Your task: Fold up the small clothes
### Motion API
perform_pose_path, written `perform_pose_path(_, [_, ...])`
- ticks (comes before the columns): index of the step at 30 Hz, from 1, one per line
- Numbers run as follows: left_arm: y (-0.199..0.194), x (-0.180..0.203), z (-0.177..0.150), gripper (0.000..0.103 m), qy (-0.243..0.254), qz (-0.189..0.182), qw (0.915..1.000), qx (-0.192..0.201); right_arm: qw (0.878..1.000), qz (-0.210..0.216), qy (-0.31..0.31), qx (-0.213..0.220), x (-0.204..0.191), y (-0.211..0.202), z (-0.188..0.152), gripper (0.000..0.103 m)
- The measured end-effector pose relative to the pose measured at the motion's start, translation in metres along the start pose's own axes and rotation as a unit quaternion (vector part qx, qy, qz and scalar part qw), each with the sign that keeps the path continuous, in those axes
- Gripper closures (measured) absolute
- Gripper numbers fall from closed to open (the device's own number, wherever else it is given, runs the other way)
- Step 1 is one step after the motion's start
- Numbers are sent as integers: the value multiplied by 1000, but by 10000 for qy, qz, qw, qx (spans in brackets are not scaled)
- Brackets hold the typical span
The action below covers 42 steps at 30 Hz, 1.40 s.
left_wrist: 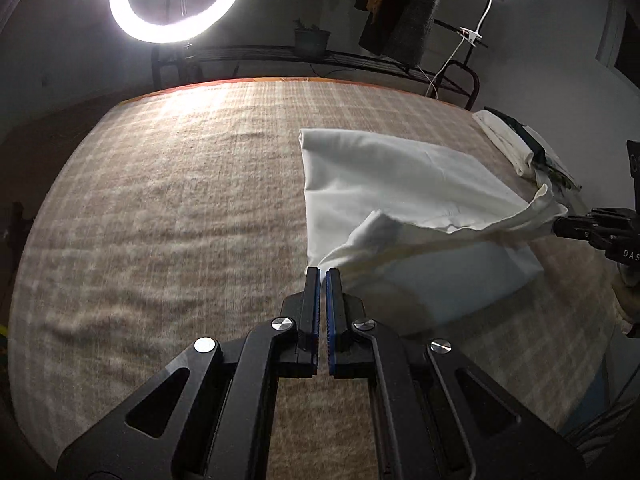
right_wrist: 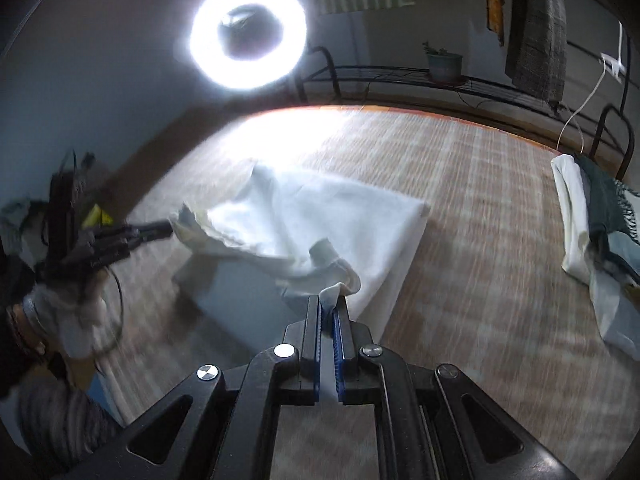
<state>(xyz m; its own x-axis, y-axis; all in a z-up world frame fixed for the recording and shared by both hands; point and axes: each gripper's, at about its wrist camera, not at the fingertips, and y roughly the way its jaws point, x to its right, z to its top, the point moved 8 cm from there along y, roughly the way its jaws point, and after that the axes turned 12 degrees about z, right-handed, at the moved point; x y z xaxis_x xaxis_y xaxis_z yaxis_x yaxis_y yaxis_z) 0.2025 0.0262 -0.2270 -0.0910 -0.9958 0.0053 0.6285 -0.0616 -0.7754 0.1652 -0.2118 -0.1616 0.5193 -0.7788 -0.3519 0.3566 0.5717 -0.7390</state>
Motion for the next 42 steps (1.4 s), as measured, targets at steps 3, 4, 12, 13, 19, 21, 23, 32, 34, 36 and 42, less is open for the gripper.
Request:
perform_pose_path(3, [-16, -2, -12, 103, 24, -146, 9999, 26, 9993, -232, -232, -188, -8, -4, -23, 98])
perform_pose_path(4, [-20, -4, -14, 103, -41, -229, 9997, -12, 9992, -230, -241, -218, -9, -6, -27, 91])
perform_pose_path(12, [5, -31, 1, 62, -1775, -1108, 9747, -782, 9898, 496, 1334, 100, 6, -28, -48, 59])
perform_pose_path(13, [13, -31, 2, 62, -1930, -1191, 9698, -900, 9857, 583, 1576, 128, 10, -24, -48, 59])
perform_pose_path(19, [35, -27, 5, 72, -2155, -1272, 9613, -1149, 9581, 1239, 2566, 294, 14, -6, -54, 59])
perform_pose_path(21, [37, -25, 6, 88, -2202, -1342, 9589, -1180, 9575, 1169, 2628, 208, 15, 3, -55, 62])
perform_pose_path(23, [36, -23, 6, 98, -2165, -1381, 9593, -1177, 9553, 1221, 2690, 139, 15, 11, -56, 73])
perform_pose_path(32, [0, -26, 18, 101, -2472, -1665, 9489, -1035, 9615, 1272, 2423, 244, 10, 0, -34, 102])
perform_pose_path(34, [-8, -27, 17, 101, -2467, -1663, 9499, -954, 9603, 1333, 2424, 354, 13, -11, -28, 103])
perform_pose_path(36, [-6, -26, 6, 101, -2302, -1504, 9561, -1009, 9557, 1448, 2517, 487, 18, -20, -24, 103])
perform_pose_path(42, [16, -25, -22, 101, -2148, -1107, 9625, -1230, 9554, 1356, 2617, 171, 23, -4, -48, 103])
